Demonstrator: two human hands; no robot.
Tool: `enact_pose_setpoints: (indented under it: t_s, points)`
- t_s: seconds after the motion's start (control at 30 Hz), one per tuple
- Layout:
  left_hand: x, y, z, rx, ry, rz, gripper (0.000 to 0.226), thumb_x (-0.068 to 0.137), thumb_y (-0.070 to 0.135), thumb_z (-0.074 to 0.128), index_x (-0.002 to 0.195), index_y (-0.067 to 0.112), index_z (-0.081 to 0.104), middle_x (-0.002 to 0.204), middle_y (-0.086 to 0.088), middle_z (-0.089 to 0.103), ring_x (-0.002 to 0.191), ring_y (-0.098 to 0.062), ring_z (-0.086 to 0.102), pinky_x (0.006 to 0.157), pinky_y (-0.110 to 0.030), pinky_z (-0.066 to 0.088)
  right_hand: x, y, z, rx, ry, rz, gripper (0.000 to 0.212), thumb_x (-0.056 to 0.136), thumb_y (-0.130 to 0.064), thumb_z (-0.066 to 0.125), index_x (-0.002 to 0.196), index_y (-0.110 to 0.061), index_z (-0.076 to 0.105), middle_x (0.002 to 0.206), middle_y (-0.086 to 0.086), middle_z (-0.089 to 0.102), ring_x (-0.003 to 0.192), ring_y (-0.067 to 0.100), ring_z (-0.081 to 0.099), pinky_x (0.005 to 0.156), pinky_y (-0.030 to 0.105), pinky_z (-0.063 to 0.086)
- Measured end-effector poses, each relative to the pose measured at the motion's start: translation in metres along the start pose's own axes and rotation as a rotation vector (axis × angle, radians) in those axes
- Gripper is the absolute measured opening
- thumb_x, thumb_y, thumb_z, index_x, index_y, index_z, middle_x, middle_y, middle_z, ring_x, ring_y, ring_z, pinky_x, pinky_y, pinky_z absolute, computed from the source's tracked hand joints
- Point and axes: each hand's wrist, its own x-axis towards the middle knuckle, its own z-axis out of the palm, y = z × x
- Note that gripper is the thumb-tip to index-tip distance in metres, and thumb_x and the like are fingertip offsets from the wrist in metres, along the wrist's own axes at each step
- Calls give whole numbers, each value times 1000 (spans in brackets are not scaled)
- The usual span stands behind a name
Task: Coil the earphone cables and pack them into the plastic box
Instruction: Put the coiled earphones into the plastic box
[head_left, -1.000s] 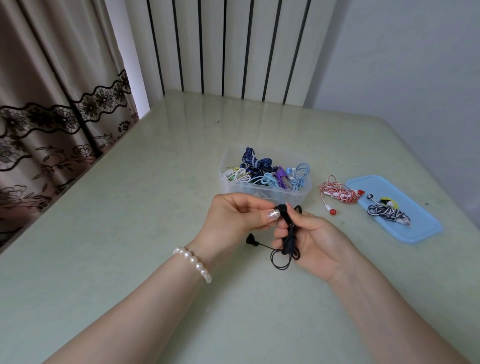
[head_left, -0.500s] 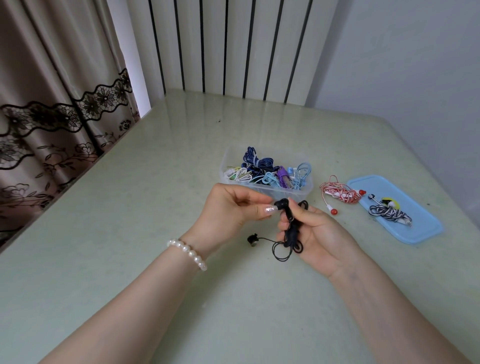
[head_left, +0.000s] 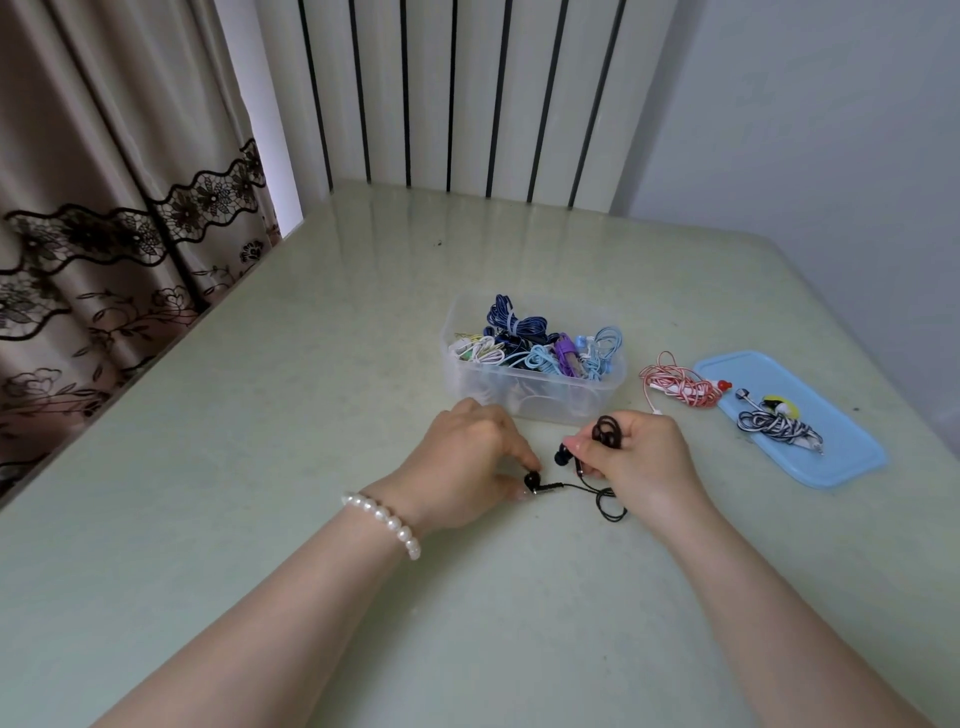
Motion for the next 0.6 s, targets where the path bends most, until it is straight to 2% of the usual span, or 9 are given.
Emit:
enact_pose_setpoints:
  t_s: [0.13, 0.27, 0.4, 0.53, 0.6]
  points:
    - [-1, 1, 2, -43, 64, 40, 15, 76, 30, 72, 92, 30, 72, 100, 9, 59, 101, -15, 46, 90, -30, 37, -2, -1, -1, -164, 56, -16, 16, 71, -24, 77, 77, -12, 68, 69, 2, 69, 69, 21, 65, 70, 33, 50]
    - [-3, 7, 1, -26, 31, 53, 38, 75, 36, 72, 112, 31, 64, 110, 7, 58, 105, -13, 44, 93, -27, 34, -2, -2, -2, -226, 73, -6, 32, 69, -35, 78, 94, -19, 65, 76, -1, 67, 77, 22, 64, 75, 35, 51]
    - [-6, 13, 2, -57, -8, 87, 39, 72, 35, 73, 110, 31, 65, 110, 8, 56, 105, -12, 45, 94, -23, 33, -3, -7, -5, -395, 141, -65, 37, 68, -47, 73, 94, -22, 65, 81, 0, 64, 86, 27, 59, 76, 36, 48]
    - [-8, 18, 6, -116, -40, 105, 32, 71, 31, 75, 102, 27, 69, 103, 7, 60, 101, -12, 48, 92, -22, 36, -2, -4, -7, -416, 251, -179, 35, 72, -43, 71, 96, -18, 68, 105, 8, 61, 107, 29, 48, 91, 39, 40]
    - [-9, 20, 8, -143, -52, 133, 30, 71, 28, 76, 100, 25, 70, 100, 7, 61, 96, -9, 49, 89, -19, 36, -3, -3, -8, -409, 311, -232, 27, 76, -36, 70, 96, -17, 69, 106, 8, 58, 110, 29, 46, 93, 35, 34]
